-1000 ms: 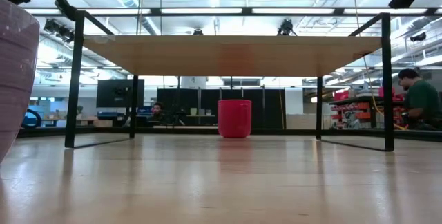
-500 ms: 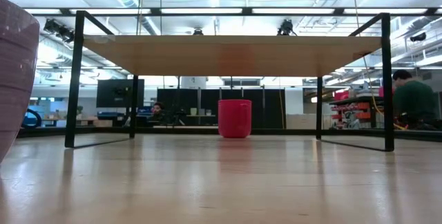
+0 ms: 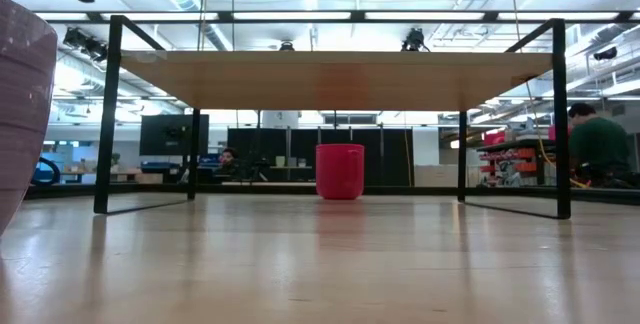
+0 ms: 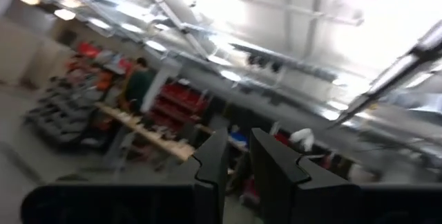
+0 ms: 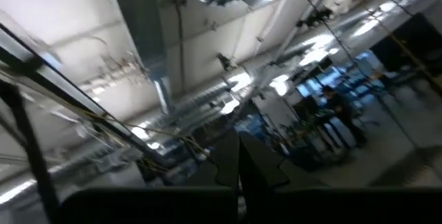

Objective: Stack small to large cups/mugs on shelf
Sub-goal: Put the red mug on the shelf

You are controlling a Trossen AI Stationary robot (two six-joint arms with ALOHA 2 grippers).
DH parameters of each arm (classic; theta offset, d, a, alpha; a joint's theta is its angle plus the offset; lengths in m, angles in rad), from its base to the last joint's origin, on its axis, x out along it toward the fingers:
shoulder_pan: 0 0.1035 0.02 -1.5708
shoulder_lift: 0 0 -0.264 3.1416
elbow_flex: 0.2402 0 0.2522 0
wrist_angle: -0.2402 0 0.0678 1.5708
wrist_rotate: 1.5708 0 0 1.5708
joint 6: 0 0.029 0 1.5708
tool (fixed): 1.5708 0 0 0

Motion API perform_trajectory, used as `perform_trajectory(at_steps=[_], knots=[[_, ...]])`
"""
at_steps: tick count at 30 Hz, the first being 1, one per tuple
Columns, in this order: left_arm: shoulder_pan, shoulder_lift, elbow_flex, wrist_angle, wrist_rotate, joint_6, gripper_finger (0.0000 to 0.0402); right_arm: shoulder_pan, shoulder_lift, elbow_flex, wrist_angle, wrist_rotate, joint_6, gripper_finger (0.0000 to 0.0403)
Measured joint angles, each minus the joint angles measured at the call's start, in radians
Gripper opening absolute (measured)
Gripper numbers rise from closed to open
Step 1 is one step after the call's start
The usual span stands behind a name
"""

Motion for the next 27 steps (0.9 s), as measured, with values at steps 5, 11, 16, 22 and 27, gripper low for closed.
perform_trajectory(at_steps=[5, 11, 16, 22, 27], knots=[[0.000, 0.010, 0.003, -0.046, -0.076, -0.019, 0.0075, 0.000, 0.127, 0.145, -0.183, 0.143, -0.003, 0.0019], [0.000, 0.029, 0.002, -0.093, -0.114, -0.040, 0.0072, -0.001, 0.351, 0.368, -0.333, 0.307, -0.084, 0.0047], [0.000, 0.034, 0.002, -0.098, -0.126, -0.039, 0.0074, -0.033, 0.575, 0.616, -0.507, 0.371, -0.115, 0.0072], [0.000, 0.034, 0.002, -0.112, -0.126, -0.039, 0.0079, -0.155, 0.858, 0.982, -0.805, 0.344, -0.041, 0.0077], [0.000, 0.034, 0.002, -0.130, -0.126, -0.040, 0.0075, -0.358, 1.082, 1.293, -1.097, 0.126, 0.065, 0.0076]])
